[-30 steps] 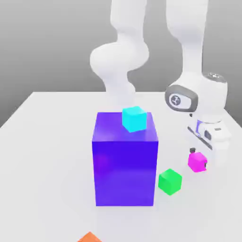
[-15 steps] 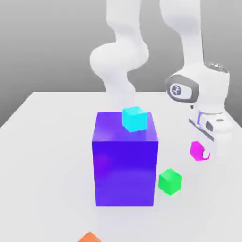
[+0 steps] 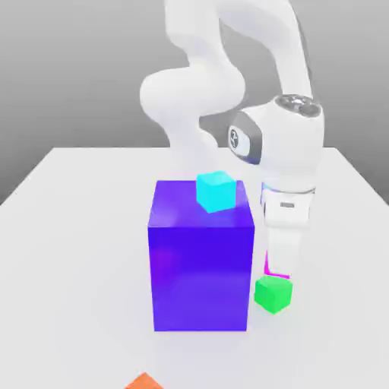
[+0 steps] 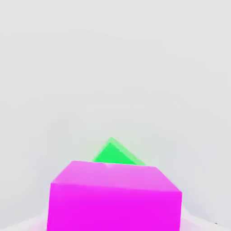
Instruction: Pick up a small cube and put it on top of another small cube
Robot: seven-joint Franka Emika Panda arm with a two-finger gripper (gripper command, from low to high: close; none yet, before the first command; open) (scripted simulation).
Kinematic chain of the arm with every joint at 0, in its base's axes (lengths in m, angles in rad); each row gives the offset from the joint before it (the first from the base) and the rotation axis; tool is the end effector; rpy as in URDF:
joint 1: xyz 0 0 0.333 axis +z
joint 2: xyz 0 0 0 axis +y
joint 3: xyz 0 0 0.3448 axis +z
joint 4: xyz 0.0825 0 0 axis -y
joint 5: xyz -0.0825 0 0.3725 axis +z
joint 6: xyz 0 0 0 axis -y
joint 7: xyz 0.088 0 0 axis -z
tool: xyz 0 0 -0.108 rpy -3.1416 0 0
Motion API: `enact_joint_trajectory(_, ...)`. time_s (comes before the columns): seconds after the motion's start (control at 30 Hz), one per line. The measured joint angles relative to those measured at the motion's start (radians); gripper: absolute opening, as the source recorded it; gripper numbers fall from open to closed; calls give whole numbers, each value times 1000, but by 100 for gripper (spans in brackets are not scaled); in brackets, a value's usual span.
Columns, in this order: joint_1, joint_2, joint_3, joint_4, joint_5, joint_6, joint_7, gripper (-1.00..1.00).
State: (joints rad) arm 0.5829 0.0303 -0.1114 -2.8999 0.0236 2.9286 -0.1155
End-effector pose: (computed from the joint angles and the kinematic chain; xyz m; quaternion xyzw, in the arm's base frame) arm 0.3034 0.1526 0.2202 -0.9605 -0.2783 0.0008 0.0007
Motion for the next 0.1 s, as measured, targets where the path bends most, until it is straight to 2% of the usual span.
enact_joint_trajectory(0.1, 0, 0, 0, 0, 0, 0, 0, 100)
